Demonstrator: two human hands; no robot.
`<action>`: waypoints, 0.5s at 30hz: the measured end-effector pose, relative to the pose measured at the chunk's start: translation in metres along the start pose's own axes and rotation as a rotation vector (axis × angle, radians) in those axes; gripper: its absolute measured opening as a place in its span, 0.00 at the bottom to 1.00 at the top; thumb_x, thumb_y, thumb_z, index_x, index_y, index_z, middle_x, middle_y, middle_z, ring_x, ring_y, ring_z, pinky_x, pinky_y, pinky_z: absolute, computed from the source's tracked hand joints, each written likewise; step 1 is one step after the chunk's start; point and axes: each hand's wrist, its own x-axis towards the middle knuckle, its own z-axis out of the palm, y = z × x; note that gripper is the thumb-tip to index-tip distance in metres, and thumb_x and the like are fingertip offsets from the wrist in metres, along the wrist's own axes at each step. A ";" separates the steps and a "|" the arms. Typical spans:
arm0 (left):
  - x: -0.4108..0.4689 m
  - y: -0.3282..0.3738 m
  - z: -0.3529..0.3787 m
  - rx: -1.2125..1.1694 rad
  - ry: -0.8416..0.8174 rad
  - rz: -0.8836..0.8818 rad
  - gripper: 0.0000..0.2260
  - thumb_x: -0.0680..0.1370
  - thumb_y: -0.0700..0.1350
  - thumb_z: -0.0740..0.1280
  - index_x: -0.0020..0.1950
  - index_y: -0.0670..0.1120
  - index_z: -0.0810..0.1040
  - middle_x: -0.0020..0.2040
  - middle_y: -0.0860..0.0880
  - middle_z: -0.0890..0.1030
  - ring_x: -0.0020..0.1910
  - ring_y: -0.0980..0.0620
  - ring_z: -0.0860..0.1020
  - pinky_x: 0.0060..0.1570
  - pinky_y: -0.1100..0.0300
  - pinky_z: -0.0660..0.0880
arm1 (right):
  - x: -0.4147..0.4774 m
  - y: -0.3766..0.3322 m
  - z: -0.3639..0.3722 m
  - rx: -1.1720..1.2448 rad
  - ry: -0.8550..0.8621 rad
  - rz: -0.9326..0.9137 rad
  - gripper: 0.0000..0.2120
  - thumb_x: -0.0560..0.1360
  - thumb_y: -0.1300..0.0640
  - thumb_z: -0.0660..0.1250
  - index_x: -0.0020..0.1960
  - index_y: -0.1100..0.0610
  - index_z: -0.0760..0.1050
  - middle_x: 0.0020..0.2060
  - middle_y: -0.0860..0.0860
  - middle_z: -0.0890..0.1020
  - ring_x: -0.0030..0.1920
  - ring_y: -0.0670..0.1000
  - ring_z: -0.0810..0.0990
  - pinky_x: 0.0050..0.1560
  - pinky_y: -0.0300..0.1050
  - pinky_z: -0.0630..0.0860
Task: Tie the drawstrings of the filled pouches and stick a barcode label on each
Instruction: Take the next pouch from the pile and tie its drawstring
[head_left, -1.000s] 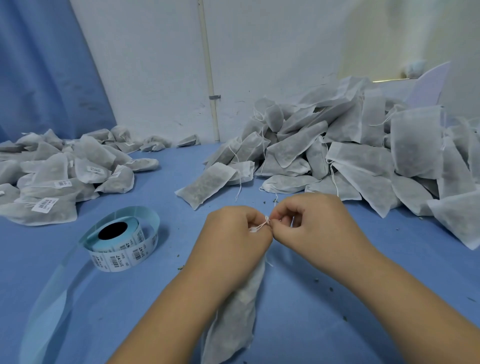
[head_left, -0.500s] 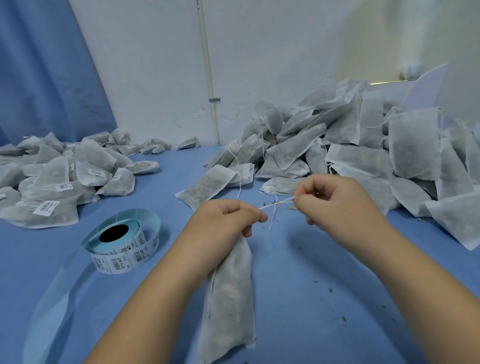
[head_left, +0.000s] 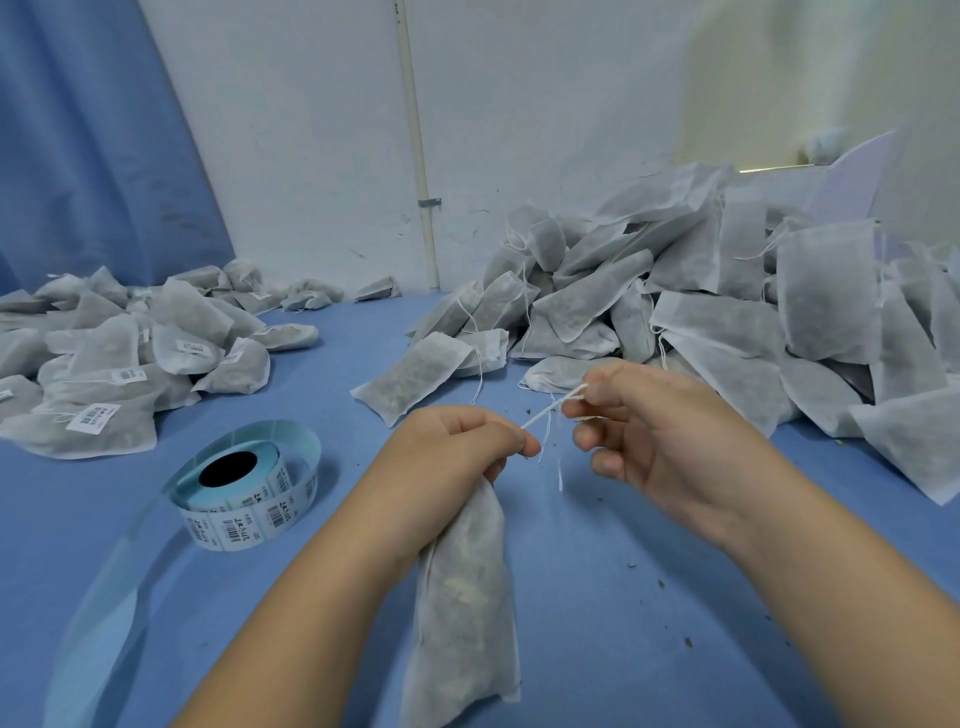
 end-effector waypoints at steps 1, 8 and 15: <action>0.000 0.000 0.000 -0.003 -0.002 -0.002 0.10 0.64 0.54 0.68 0.38 0.53 0.86 0.29 0.55 0.73 0.35 0.50 0.70 0.42 0.54 0.68 | 0.000 0.000 0.000 0.037 0.011 0.010 0.14 0.72 0.64 0.66 0.31 0.53 0.79 0.33 0.52 0.82 0.29 0.48 0.76 0.25 0.38 0.69; 0.001 -0.001 0.002 -0.021 -0.027 -0.014 0.11 0.63 0.54 0.69 0.38 0.52 0.86 0.29 0.54 0.72 0.35 0.50 0.69 0.40 0.54 0.66 | 0.003 -0.001 0.000 0.270 0.001 0.010 0.11 0.73 0.69 0.64 0.35 0.57 0.76 0.31 0.51 0.78 0.26 0.46 0.71 0.24 0.36 0.66; 0.002 -0.001 -0.004 -0.076 -0.010 -0.016 0.10 0.63 0.52 0.69 0.37 0.50 0.86 0.28 0.55 0.72 0.30 0.52 0.69 0.42 0.54 0.67 | 0.004 -0.005 -0.011 -0.006 -0.053 -0.054 0.08 0.75 0.70 0.65 0.41 0.59 0.74 0.29 0.51 0.78 0.27 0.48 0.69 0.27 0.38 0.68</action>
